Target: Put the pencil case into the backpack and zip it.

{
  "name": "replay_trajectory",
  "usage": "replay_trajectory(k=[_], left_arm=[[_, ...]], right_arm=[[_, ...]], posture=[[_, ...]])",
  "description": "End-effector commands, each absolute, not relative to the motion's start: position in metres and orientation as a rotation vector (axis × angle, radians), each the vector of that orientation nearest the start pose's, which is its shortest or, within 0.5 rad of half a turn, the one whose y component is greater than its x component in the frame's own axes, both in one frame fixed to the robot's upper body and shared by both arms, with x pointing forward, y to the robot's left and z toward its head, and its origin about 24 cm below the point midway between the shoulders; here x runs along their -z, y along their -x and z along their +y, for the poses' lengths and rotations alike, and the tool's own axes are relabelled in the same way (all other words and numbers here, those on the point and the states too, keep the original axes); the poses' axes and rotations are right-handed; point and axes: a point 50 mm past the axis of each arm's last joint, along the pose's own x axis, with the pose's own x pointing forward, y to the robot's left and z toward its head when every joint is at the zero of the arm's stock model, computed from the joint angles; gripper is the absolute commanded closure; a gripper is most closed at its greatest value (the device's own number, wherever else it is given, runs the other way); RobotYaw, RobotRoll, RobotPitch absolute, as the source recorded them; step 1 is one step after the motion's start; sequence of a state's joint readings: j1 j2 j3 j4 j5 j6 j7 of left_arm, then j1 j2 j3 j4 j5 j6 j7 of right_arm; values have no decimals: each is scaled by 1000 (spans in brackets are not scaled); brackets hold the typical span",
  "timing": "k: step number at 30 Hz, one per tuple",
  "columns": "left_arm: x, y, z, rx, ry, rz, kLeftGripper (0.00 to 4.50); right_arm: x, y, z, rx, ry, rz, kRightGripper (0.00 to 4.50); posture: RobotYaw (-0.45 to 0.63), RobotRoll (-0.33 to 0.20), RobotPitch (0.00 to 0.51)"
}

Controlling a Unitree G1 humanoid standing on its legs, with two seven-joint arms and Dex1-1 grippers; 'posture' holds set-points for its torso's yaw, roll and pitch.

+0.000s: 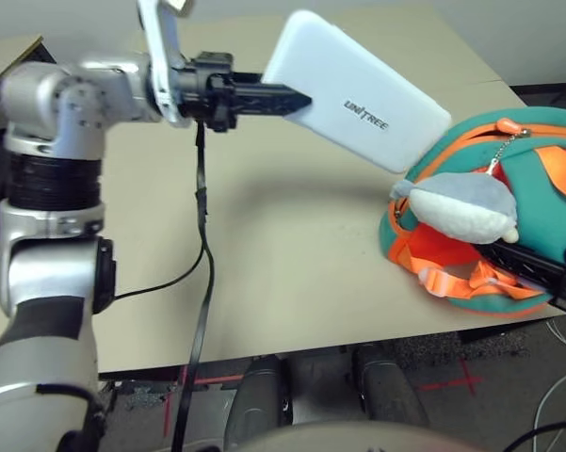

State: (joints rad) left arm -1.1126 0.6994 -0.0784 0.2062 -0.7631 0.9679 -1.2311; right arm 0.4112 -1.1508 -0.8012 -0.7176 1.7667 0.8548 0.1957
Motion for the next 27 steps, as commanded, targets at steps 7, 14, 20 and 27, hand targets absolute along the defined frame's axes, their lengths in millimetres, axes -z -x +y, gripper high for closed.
replay_trajectory(k=[7,14,20,27], left_arm=[[-289,-307,134,1604,-17,165,3144],[-312,-285,136,1649,-84,103,3144],[-325,-280,144,1607,-126,65,3144],[-316,-272,140,1624,-109,97,3144]], right_arm=[[-221,-154,-221,-713,-171,372,3199],[-219,-156,-225,-693,-176,377,3200],[-218,-159,-228,-690,-170,387,3200],[-220,-163,-229,-694,-161,386,3200]], posture=[[-198,0,95],[-198,0,96],[-184,0,95],[-171,0,91]])
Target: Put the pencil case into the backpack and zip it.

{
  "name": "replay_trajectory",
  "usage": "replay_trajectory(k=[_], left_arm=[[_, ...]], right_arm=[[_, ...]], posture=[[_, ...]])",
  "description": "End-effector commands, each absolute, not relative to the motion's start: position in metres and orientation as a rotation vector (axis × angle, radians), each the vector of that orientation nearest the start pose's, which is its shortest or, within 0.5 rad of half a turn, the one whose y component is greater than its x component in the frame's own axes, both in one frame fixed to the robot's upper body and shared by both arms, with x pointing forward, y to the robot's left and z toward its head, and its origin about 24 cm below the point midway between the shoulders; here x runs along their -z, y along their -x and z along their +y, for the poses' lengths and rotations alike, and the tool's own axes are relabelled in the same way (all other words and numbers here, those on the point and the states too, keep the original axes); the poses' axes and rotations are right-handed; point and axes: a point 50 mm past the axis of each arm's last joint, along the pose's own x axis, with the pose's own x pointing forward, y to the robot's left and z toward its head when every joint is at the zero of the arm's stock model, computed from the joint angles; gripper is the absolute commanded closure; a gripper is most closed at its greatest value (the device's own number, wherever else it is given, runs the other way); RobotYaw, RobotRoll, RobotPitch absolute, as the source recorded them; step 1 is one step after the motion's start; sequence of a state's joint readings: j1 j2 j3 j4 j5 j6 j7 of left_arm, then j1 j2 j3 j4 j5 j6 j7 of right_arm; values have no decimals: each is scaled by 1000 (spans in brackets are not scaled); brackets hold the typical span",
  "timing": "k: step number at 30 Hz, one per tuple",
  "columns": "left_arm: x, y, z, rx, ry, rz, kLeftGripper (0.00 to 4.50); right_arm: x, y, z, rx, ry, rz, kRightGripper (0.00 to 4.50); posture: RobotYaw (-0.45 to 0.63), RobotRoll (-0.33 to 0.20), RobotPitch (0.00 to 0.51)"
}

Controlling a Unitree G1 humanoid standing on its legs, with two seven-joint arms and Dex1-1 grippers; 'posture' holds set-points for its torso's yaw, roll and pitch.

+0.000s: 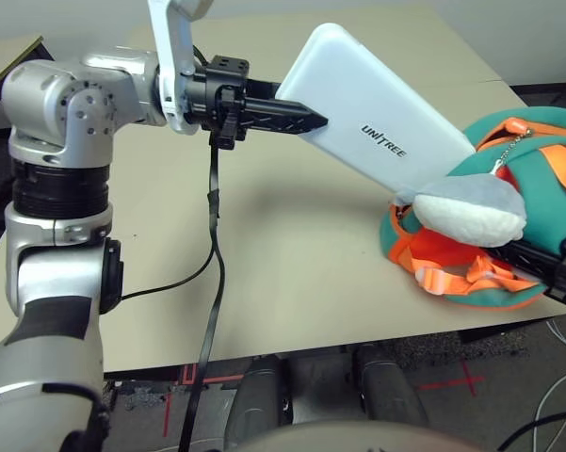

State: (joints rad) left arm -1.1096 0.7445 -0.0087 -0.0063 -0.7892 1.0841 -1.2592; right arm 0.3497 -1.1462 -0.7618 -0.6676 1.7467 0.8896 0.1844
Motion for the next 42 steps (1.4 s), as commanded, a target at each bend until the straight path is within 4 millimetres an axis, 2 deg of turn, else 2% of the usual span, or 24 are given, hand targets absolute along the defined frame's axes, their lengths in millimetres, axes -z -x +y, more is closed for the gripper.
replay_trajectory(k=[1,4,10,19,24,29,33,39,42], left_arm=[[-313,-273,138,1628,-101,103,3144],[-299,-277,127,1630,-99,124,3144],[-275,-299,104,1576,-216,101,3144],[-270,-327,86,1551,-325,36,3146],[-264,-332,66,1596,-293,31,3146],[-248,-335,46,1643,-271,90,3146],[-232,-333,49,1656,-253,199,3146],[-226,-325,63,1651,-196,332,3146],[-224,-326,67,1620,-178,339,3146]], right_arm=[[-220,-164,-229,-697,-160,385,3200],[-220,-166,-228,-705,-157,383,3200],[-219,-170,-224,-723,-161,371,3200],[-217,-169,-223,-727,-166,362,3201],[-216,-170,-222,-731,-171,356,3201],[-214,-171,-220,-738,-174,348,3201],[-213,-172,-219,-742,-175,346,3201],[-212,-175,-218,-750,-178,342,3201],[-212,-176,-218,-752,-176,341,3201]], posture=[[-170,0,91],[-166,0,91],[-175,0,93],[-191,0,91],[-194,0,89],[-199,0,87],[-196,0,88],[-177,0,90],[-176,0,88]])
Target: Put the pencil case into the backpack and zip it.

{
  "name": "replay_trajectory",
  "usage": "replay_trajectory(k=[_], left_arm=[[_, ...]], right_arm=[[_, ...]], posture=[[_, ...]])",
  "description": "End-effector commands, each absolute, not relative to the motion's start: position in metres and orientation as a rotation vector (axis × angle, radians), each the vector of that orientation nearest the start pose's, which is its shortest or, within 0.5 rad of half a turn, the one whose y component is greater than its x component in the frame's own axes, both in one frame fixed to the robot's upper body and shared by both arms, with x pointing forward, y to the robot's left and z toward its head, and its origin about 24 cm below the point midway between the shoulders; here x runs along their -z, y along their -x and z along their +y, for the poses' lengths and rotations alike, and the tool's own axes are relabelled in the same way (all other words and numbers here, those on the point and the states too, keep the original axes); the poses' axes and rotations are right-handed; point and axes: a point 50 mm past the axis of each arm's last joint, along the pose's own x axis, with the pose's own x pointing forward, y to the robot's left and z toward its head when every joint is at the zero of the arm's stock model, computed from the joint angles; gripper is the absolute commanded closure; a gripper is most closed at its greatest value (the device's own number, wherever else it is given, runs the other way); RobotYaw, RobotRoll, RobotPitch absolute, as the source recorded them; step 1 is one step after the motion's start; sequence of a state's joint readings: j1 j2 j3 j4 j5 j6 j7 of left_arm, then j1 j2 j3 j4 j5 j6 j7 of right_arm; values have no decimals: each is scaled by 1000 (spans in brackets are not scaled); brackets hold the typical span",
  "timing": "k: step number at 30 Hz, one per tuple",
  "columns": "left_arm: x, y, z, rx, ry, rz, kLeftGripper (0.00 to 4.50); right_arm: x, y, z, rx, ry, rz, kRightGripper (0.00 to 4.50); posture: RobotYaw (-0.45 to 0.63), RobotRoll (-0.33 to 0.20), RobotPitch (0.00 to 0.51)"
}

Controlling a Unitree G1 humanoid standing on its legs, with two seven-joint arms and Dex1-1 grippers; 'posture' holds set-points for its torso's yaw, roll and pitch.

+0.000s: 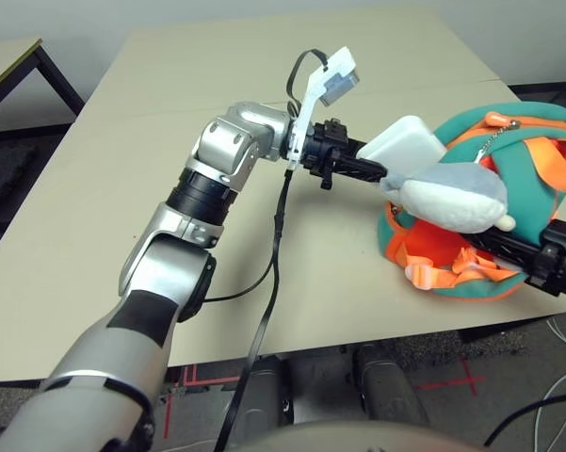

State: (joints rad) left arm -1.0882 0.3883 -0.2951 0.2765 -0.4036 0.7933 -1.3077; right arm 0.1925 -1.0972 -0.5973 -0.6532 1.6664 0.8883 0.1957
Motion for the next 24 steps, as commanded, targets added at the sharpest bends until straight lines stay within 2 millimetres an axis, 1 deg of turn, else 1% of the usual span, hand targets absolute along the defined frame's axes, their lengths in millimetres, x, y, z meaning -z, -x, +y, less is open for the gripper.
replay_trajectory(k=[1,3,5,10,11,13,14,19,21,24], left_arm=[[-225,-326,67,1615,-171,328,3146],[-234,-326,70,1628,-148,310,2414],[-247,-324,75,1645,-122,290,1879],[-281,-322,86,1680,-62,229,94],[-288,-322,87,1678,-42,202,1],[-297,-326,87,1655,-25,162,210],[-297,-328,87,1649,-46,157,410],[-284,-335,81,1634,-85,183,2109],[-276,-335,76,1643,-104,199,2876],[-269,-335,71,1656,-104,213,3904]], right_arm=[[-212,-177,-218,-753,-176,340,3201],[-212,-178,-219,-753,-173,337,3201],[-213,-178,-220,-753,-170,335,3201],[-212,-178,-221,-753,-166,336,3201],[-212,-178,-221,-752,-165,337,3201],[-212,-178,-222,-751,-165,337,3201],[-211,-178,-222,-752,-164,338,3201],[-209,-180,-221,-756,-164,337,3204],[-209,-180,-220,-758,-164,337,3207],[-209,-179,-219,-759,-164,336,3210]], posture=[[-176,0,88],[-177,0,85],[-178,0,85],[-176,0,84],[-175,0,84],[-172,0,84],[-171,0,84],[-171,0,82],[-175,0,83],[-180,0,86]])
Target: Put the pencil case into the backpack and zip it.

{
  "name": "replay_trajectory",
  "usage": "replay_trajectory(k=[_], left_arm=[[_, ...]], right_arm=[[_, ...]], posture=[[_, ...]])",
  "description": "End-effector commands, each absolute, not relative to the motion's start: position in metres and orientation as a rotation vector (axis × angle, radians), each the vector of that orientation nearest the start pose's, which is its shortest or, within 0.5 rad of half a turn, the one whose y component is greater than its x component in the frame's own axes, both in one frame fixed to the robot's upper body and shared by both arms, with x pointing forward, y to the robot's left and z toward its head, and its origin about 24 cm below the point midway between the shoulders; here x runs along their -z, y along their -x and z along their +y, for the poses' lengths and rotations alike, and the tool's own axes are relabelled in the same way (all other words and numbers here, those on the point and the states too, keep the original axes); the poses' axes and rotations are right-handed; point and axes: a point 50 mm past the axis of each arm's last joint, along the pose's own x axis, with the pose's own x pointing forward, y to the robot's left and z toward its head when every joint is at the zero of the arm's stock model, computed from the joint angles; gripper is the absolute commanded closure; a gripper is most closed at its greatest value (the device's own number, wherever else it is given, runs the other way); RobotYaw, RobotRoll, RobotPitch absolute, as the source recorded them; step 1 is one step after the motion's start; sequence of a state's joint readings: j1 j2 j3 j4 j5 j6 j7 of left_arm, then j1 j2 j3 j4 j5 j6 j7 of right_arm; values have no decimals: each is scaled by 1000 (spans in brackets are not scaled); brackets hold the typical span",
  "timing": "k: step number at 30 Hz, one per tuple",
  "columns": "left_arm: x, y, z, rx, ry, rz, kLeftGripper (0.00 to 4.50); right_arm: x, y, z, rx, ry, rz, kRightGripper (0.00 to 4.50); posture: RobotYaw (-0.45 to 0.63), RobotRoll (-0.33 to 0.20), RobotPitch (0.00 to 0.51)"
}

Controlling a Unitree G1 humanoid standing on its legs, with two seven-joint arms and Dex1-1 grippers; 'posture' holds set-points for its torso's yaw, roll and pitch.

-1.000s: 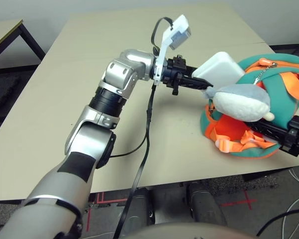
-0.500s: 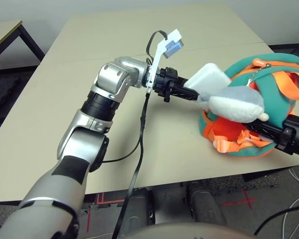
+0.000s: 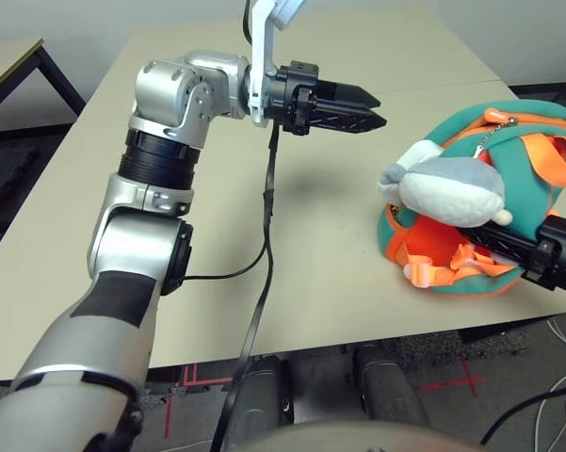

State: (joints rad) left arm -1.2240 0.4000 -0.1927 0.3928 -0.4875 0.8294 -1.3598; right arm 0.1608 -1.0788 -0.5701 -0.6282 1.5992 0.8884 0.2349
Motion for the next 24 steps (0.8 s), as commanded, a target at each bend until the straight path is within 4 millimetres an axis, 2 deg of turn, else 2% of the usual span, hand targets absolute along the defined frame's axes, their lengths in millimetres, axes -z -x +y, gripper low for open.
replay_trajectory(k=[1,2,11,17,24], left_arm=[[-267,-334,70,1663,-104,214,4223],[-267,-333,68,1672,-97,216,4500],[-264,-329,61,1703,-57,237,4500],[-253,-329,55,1697,-50,279,4500],[-237,-340,47,1640,-51,302,4500]], right_arm=[[-209,-179,-219,-759,-164,336,3210],[-209,-179,-219,-758,-164,337,3210],[-208,-178,-218,-756,-169,342,3210],[-207,-178,-216,-755,-172,339,3211],[-207,-178,-214,-757,-177,336,3213]], posture=[[-183,0,86],[-184,0,88],[-193,0,97],[-197,0,98],[-198,0,105]])
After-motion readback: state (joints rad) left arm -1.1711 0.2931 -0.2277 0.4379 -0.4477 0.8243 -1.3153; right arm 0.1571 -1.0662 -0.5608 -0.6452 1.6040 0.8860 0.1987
